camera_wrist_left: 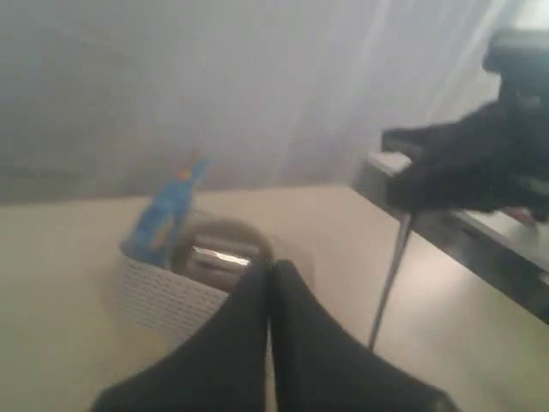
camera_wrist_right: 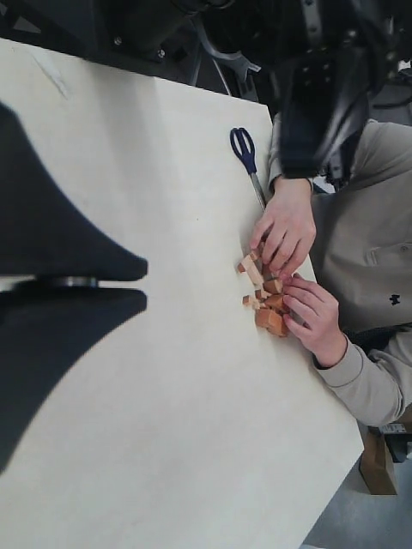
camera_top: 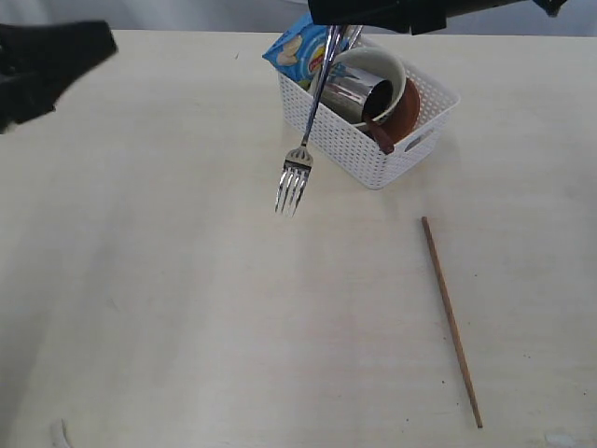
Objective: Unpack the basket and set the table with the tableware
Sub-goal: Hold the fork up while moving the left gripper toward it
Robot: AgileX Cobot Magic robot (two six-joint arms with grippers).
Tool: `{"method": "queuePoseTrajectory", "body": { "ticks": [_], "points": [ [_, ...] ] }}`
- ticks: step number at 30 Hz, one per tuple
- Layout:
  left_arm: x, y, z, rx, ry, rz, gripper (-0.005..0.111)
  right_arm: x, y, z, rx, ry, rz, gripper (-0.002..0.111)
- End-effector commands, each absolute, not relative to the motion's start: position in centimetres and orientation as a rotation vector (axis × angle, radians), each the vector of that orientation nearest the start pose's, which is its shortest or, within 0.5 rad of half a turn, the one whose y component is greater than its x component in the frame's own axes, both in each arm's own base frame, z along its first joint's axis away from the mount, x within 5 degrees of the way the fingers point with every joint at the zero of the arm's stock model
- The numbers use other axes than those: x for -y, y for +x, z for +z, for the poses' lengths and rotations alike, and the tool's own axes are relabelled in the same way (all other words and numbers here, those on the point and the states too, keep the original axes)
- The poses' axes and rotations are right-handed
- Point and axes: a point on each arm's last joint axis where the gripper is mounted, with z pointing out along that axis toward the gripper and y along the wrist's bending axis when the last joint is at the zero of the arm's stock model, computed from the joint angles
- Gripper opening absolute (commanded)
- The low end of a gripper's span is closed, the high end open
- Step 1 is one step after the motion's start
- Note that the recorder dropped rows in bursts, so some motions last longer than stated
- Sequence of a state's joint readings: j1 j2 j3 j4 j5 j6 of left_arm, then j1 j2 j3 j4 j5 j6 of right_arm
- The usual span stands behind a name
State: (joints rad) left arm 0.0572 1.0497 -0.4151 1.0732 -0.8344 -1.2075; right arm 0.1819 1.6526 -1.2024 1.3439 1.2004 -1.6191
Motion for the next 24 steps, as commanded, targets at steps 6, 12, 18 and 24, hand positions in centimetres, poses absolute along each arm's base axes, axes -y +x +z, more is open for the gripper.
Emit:
{"method": "queuePoseTrajectory", "body": {
  "ticks": [6,12,18,24],
  "points": [
    [5.9,23.0,23.9,-1.779,0.401,-0.97,0.057,-14.1,30.8,30.6,-1.674,-1.194,1.118,0.0],
    [6.5,22.5,24.2,-1.693,0.511,-1.021,0.068,-14.1,30.8,30.6,-1.676,-1.193,1.119,0.0],
    [6.7,22.3,24.2,-1.687,0.551,-1.033,0.068,-14.1,30.8,30.4,-1.686,-1.217,1.104,0.0],
    [9.0,21.9,23.7,-1.702,0.651,-1.029,0.068,-14.1,30.6,30.4,-1.683,-1.231,1.119,0.0]
  ]
}}
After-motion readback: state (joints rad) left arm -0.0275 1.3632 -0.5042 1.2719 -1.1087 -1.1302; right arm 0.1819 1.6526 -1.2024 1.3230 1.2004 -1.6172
